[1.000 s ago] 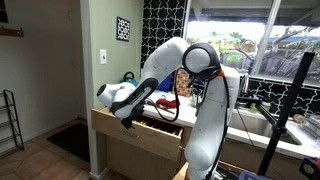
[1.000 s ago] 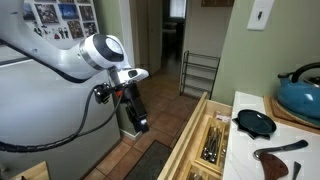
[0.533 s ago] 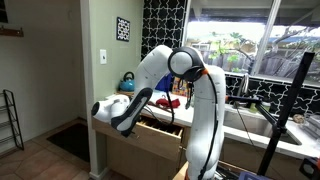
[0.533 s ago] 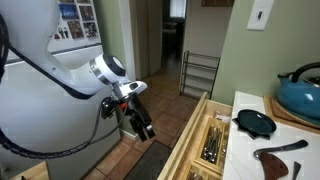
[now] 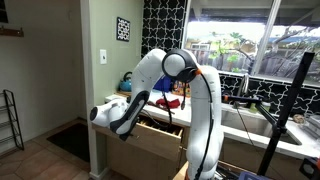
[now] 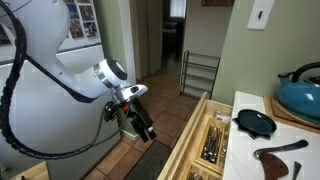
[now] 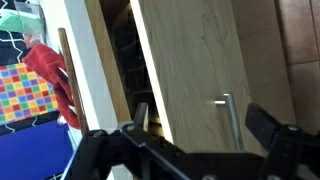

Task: Close the open drawer.

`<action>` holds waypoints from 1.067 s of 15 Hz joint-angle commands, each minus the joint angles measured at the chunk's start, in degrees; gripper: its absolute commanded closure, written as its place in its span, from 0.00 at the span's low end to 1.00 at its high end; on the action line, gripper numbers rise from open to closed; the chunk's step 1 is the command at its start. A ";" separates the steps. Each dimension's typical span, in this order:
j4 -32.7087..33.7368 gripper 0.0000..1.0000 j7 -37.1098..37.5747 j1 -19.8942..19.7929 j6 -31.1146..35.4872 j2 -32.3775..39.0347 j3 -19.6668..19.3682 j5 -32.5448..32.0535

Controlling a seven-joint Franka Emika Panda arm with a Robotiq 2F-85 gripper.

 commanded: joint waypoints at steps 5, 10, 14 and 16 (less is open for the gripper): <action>2.61 0.00 3.81 0.96 4.74 4.84 -2.45 -5.00; 5.06 0.00 10.44 1.17 7.89 9.92 -4.05 -12.19; 7.27 0.00 12.78 0.63 9.08 14.10 -4.82 -16.49; 8.32 0.00 13.25 0.29 9.54 15.78 -5.31 -18.09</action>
